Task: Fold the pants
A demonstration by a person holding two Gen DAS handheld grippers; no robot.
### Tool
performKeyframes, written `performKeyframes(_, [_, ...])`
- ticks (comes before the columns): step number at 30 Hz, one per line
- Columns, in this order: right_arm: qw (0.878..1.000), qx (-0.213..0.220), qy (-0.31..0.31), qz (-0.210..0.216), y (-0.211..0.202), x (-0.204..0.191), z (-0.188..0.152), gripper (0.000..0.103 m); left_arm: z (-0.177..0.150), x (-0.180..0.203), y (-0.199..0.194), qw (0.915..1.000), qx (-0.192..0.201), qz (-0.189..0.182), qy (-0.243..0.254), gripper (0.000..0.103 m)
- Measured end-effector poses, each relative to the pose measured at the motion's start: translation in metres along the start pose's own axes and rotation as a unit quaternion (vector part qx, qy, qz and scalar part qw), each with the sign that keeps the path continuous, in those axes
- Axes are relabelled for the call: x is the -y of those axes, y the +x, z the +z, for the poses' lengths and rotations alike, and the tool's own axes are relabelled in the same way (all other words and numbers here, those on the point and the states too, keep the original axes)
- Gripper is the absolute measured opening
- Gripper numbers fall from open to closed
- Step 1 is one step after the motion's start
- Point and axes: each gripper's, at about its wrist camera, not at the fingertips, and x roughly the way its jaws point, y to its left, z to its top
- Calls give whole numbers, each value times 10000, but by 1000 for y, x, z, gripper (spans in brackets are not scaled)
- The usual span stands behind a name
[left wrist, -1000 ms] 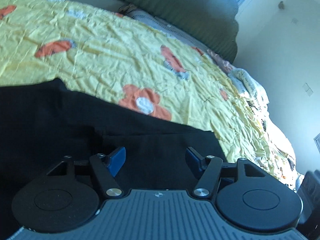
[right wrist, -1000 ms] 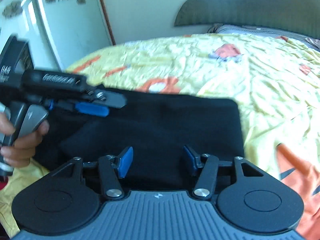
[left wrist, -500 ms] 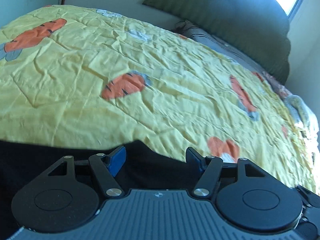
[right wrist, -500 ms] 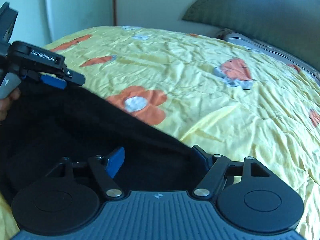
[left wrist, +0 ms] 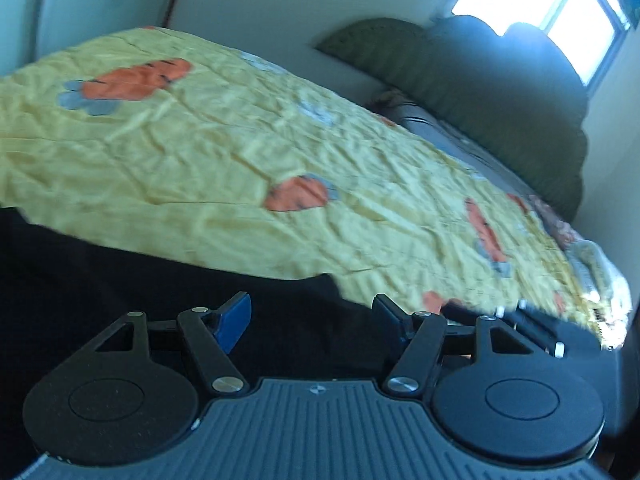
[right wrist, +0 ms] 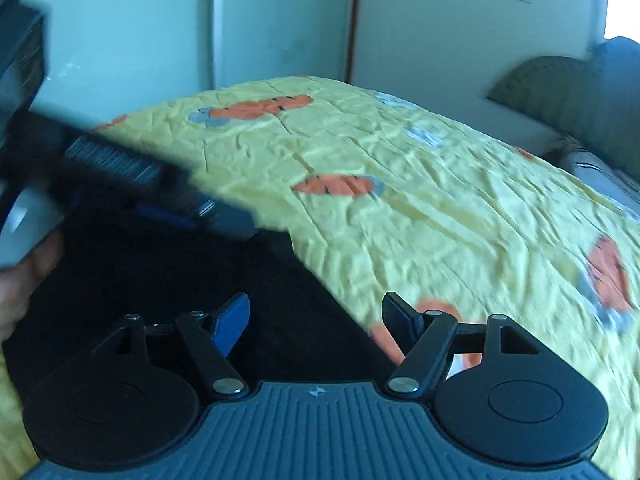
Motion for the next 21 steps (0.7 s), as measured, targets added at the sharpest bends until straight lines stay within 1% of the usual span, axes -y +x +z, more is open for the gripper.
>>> performKeyframes(2, [9997,-197,9,125,21,7,14,73,-2,-7,-2,9999,-26,146,50,70])
performKeyframes(4, [9994,-287,-54,171,43,5,22,73,-3,-11,-1,9997,-70,210,91,70])
performKeyframes(5, [9990,-431,-135,58,56,3,24,74,-4,-12,0,9996,-98,212,132,70])
performKeyframes(6, [9990,-399,-141,-118,65,3,25,87,-3,-11,1,9995,-113,223,173,70])
performKeyframes(7, [9990,-321,-67,-317,71,7,27,87,-3,-10,2,9994,-123,222,234,71])
performKeyframes(8, [9986,-346,45,-401,75,11,29,87,-2,-8,3,9991,-154,210,330,71])
performKeyframes(9, [9983,-327,187,-435,74,14,30,87,-1,-5,5,9985,-201,204,456,72])
performKeyframes(10, [9977,-237,283,-571,70,16,30,87,-1,-1,7,9976,-246,241,598,72])
performKeyframes(11, [9969,-122,284,-727,62,16,29,87,0,1,11,9965,-272,302,731,72])
performKeyframes(12, [9965,-36,265,-792,54,15,27,87,1,2,13,9954,-287,361,844,74])
performKeyframes(13, [9968,18,270,-748,46,13,25,88,2,2,17,9939,-330,451,948,75])
performKeyframes(14, [9978,40,297,-592,39,13,23,88,2,2,22,9924,-347,590,1027,74])
performKeyframes(15, [9986,-7,307,-431,34,12,20,87,3,2,25,9912,-300,728,1061,75])
performKeyframes(17, [9989,-280,115,-354,40,8,15,87,5,4,36,9880,-299,951,1177,77])
performKeyframes(18, [9980,-447,-28,-440,49,5,13,90,5,6,41,9861,-276,1027,1272,80])
performKeyframes(19, [9981,-354,-4,-497,51,5,10,97,4,10,44,9829,-205,1137,1433,82])
performKeyframes(20, [9974,-293,117,-644,51,9,9,99,2,14,45,9797,-141,1243,1567,83])
performKeyframes(21, [9958,-308,186,-839,50,11,10,99,1,15,42,9783,-84,1269,1635,81])
